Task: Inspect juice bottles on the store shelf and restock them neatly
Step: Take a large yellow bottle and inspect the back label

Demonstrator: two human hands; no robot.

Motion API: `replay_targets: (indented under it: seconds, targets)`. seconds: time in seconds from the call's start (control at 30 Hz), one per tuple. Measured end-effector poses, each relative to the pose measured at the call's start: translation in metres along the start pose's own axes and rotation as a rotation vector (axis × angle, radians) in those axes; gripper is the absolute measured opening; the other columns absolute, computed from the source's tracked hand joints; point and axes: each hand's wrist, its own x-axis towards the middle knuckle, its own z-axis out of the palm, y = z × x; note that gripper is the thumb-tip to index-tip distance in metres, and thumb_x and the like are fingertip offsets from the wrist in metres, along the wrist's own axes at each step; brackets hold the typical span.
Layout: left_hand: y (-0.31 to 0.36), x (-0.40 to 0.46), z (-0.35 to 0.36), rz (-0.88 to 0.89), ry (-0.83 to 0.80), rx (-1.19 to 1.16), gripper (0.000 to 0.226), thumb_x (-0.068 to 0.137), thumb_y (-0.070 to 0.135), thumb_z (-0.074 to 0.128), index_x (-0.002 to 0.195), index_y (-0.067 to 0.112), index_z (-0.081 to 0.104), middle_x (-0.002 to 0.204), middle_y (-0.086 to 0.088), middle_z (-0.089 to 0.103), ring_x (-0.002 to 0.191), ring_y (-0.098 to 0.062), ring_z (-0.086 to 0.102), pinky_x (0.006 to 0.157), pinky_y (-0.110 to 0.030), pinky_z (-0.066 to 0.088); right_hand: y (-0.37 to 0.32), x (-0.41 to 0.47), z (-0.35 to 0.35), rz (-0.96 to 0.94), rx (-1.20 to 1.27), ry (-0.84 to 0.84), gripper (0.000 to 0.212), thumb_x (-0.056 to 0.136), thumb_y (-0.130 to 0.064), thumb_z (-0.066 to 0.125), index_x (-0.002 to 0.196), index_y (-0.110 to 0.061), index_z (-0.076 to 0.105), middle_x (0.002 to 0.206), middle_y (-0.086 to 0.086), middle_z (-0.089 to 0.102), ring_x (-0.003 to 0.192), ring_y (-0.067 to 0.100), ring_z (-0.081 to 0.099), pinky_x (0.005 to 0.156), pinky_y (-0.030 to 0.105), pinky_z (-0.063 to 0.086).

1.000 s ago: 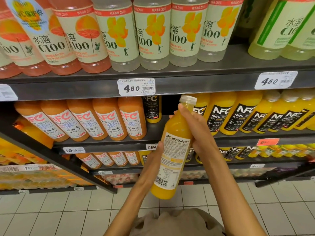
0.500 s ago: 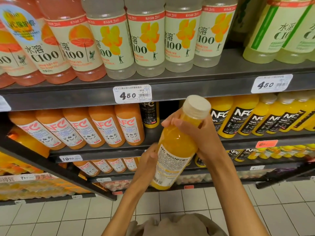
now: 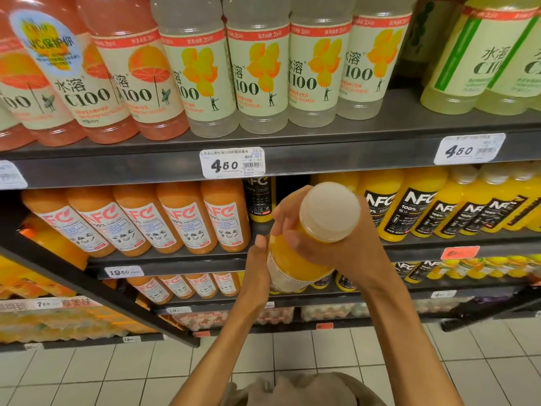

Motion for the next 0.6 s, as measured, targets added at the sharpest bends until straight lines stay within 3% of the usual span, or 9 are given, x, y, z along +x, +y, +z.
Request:
replay_targets:
  seconds: [0.07, 0.1, 0.2, 0.3, 0.4, 0.47, 0.53, 0.6]
  targets:
    - [-0.001, -0.003, 0.0, 0.066, -0.019, 0.013, 0.03, 0.103, 0.015, 0.027, 0.1, 0.014, 0.056, 0.085, 0.002, 0.061, 0.082, -0.005, 0.064, 0.047, -0.005, 0.045, -0.001, 0.0, -0.003, -0.001, -0.011, 0.001, 0.031, 0.067, -0.03, 0.07, 0.091, -0.014, 0.06, 0.093, 0.015, 0.068, 0.088, 0.031, 0.067, 0.079, 0.048, 0.055]
    - [-0.001, -0.006, -0.001, 0.082, -0.067, 0.017, 0.034, 0.103, 0.015, 0.027, 0.084, 0.022, 0.054, 0.07, 0.008, 0.061, 0.066, 0.002, 0.065, 0.043, -0.004, 0.043, -0.002, -0.001, -0.004, 0.007, -0.002, 0.009, 0.03, 0.066, -0.031, 0.07, 0.09, -0.015, 0.061, 0.093, 0.015, 0.069, 0.086, 0.03, 0.067, 0.078, 0.047, 0.055]
    - [-0.003, -0.01, -0.008, 0.07, -0.203, 0.064, 0.04, 0.103, 0.019, 0.023, 0.076, 0.028, 0.051, 0.055, 0.017, 0.065, 0.053, 0.013, 0.06, 0.044, -0.002, 0.042, -0.003, -0.001, -0.006, 0.074, 0.088, 0.125, 0.027, 0.063, -0.034, 0.071, 0.084, -0.019, 0.064, 0.088, 0.005, 0.071, 0.086, 0.026, 0.069, 0.08, 0.047, 0.056]
    - [0.003, -0.009, -0.012, 0.087, -0.286, 0.105, 0.057, 0.102, 0.03, 0.016, 0.079, 0.033, 0.068, 0.066, 0.023, 0.07, 0.067, 0.011, 0.065, 0.057, -0.008, 0.049, 0.0, -0.002, -0.007, 0.154, 0.211, 0.237, 0.031, 0.06, -0.036, 0.073, 0.084, -0.017, 0.064, 0.083, 0.002, 0.07, 0.089, 0.025, 0.068, 0.079, 0.044, 0.056]
    - [0.005, -0.011, -0.015, 0.112, -0.295, 0.136, 0.066, 0.101, 0.037, 0.016, 0.066, 0.045, 0.072, 0.073, 0.016, 0.073, 0.075, 0.0, 0.069, 0.08, -0.028, 0.051, 0.005, -0.004, -0.01, 0.157, 0.32, 0.287, 0.024, 0.061, -0.033, 0.074, 0.079, -0.018, 0.066, 0.08, 0.0, 0.071, 0.083, 0.018, 0.069, 0.07, 0.029, 0.054]
    - [0.002, -0.013, -0.017, 0.128, -0.253, 0.125, 0.062, 0.102, 0.036, 0.024, 0.056, 0.035, 0.066, 0.067, 0.006, 0.07, 0.068, -0.009, 0.067, 0.08, -0.039, 0.047, 0.009, -0.006, -0.014, 0.148, 0.356, 0.251, 0.013, 0.064, -0.031, 0.073, 0.075, -0.024, 0.069, 0.08, -0.001, 0.072, 0.084, 0.017, 0.069, 0.07, 0.027, 0.054]
    - [0.001, -0.018, -0.019, 0.13, -0.24, 0.165, 0.053, 0.097, 0.041, 0.032, 0.052, 0.032, 0.058, 0.06, 0.004, 0.062, 0.061, -0.01, 0.061, 0.071, -0.036, 0.046, 0.012, -0.004, -0.022, 0.144, 0.369, 0.151, 0.013, 0.067, -0.032, 0.075, 0.077, -0.026, 0.069, 0.082, -0.002, 0.072, 0.09, 0.02, 0.069, 0.074, 0.028, 0.054]
    - [0.001, -0.021, -0.021, 0.107, -0.291, 0.171, 0.039, 0.084, 0.058, 0.039, 0.067, 0.031, 0.063, 0.081, -0.001, 0.068, 0.078, -0.013, 0.065, 0.081, -0.038, 0.048, 0.014, -0.001, -0.031, 0.153, 0.381, 0.03, 0.025, 0.068, -0.042, 0.078, 0.085, -0.025, 0.069, 0.09, 0.0, 0.072, 0.098, 0.025, 0.067, 0.079, 0.035, 0.054]
